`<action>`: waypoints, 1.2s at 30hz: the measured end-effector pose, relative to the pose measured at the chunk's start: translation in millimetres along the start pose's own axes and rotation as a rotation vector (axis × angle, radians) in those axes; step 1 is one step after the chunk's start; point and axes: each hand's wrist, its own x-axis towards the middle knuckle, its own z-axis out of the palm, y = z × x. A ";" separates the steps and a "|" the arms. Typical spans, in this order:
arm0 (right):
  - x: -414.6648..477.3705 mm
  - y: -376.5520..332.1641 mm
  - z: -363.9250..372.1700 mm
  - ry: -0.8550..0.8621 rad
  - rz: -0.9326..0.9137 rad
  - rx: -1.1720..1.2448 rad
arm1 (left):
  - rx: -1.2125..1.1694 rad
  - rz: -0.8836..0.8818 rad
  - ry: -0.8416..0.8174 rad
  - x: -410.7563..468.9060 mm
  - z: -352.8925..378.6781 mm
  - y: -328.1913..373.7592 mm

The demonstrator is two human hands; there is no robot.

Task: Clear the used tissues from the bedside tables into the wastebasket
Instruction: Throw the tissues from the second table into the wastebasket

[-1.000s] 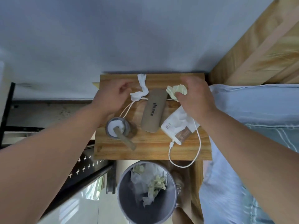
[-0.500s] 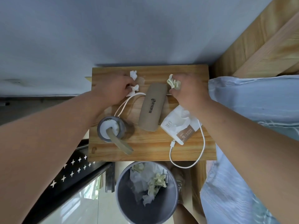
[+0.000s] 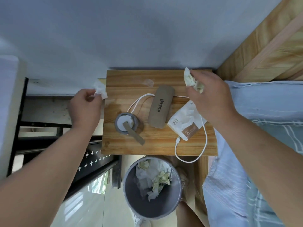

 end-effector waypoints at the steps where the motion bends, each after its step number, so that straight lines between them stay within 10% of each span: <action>1: -8.6 -1.8 -5.6 0.009 0.009 0.004 | -0.065 -0.044 0.031 -11.4 -7.4 -5.1; 14: -174.1 -21.6 0.7 0.006 0.020 0.213 | -0.250 -0.311 -0.024 -190.4 -30.9 -80.3; 36: -335.6 90.8 193.6 -0.633 0.548 0.171 | -0.067 -0.561 -0.659 -278.1 43.7 -249.4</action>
